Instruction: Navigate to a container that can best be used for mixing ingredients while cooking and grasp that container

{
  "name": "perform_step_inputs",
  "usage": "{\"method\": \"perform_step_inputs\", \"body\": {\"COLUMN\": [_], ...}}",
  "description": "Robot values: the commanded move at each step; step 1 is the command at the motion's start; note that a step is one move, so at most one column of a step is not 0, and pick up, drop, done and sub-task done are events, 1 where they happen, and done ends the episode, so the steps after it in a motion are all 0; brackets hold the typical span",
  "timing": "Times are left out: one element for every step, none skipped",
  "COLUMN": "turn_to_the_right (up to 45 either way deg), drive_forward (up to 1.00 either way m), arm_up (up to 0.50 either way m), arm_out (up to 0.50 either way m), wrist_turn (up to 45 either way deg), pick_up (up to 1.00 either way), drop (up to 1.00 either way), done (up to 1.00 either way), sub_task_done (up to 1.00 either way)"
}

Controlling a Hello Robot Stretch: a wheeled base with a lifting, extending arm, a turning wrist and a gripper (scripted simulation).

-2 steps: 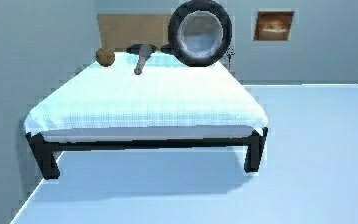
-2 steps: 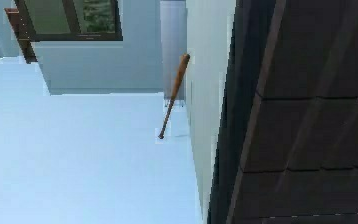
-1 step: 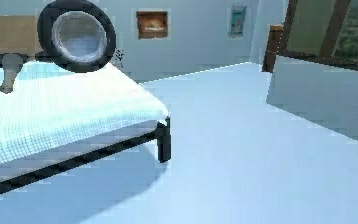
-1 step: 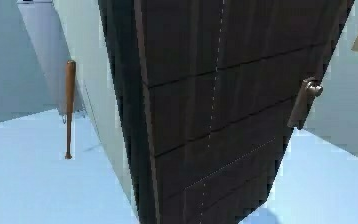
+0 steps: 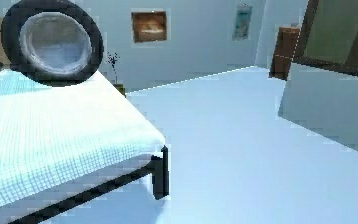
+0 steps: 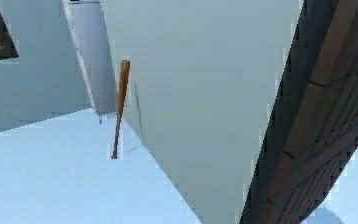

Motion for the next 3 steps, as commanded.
{"method": "perform_step_inputs", "body": {"turn_to_the_right": [30.0,0.0,-21.0], "drive_forward": [0.00,0.90,0.00], "arm_up": [0.00,0.00,0.00], "arm_out": [0.00,0.00,0.00], "wrist_turn": [0.0,0.0,0.0], "pick_up": [0.00,0.00,0.00], "drop": [0.00,0.00,0.00], "done": [0.00,0.00,0.00], "sub_task_done": [0.00,0.00,0.00]}}
